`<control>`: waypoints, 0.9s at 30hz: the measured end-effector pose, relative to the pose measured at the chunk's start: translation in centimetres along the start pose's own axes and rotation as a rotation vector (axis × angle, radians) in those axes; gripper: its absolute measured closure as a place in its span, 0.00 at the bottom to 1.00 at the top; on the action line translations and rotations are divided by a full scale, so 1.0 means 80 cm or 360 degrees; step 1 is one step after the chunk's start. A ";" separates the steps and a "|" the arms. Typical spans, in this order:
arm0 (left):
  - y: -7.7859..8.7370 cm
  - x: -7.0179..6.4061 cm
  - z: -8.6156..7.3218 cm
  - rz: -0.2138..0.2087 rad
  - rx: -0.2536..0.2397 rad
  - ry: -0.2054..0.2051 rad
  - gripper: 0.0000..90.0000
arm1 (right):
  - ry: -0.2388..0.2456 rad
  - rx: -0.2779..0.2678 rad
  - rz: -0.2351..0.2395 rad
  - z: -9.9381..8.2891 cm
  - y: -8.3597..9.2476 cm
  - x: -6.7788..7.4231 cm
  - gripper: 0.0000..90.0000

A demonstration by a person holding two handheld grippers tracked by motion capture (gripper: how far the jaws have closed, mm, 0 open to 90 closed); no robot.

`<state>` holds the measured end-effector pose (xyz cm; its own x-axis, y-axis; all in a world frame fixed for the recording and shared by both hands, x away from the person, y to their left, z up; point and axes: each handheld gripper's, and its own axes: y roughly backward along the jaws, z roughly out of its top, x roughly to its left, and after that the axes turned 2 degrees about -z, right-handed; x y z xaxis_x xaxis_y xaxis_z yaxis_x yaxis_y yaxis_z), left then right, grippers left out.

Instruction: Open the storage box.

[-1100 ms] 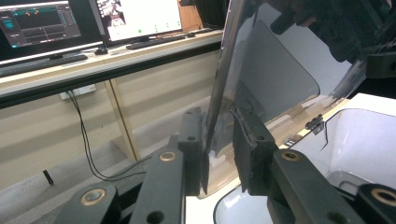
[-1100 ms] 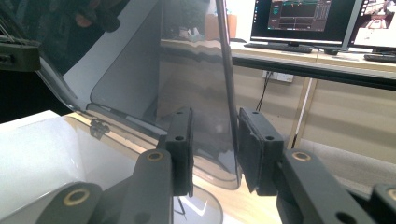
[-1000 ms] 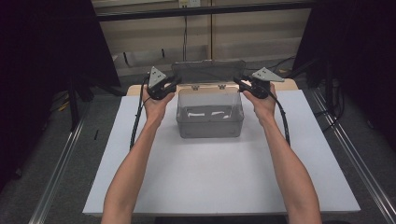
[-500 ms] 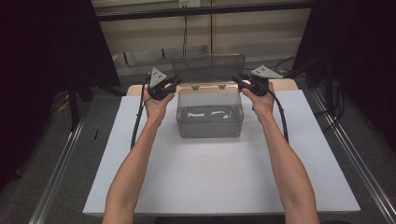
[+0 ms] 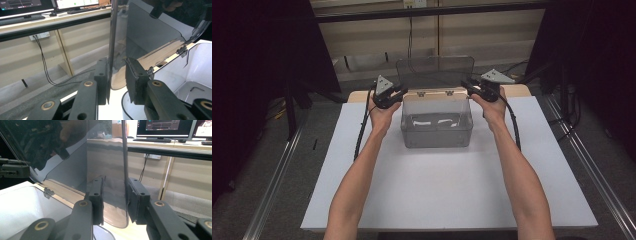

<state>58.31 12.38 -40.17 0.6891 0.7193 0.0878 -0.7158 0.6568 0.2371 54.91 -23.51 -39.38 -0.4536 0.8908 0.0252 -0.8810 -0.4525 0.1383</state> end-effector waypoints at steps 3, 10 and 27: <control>-0.003 -0.001 -0.001 0.0008 -0.0006 0.0008 0.77 | -0.0006 0.0004 -0.0002 0.000 -0.001 0.000 0.76; -0.005 0.006 0.002 0.0008 0.0011 0.0010 0.79 | -0.0026 0.0001 0.0000 0.001 -0.004 -0.003 0.77; -0.009 0.010 -0.001 -0.0013 0.0021 0.0043 0.86 | -0.0061 0.0076 -0.0016 -0.021 -0.018 -0.007 0.75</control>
<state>59.37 12.45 -40.32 0.6917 0.7198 0.0594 -0.7083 0.6600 0.2502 56.19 -23.41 -41.28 -0.4388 0.8965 0.0612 -0.8775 -0.4421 0.1859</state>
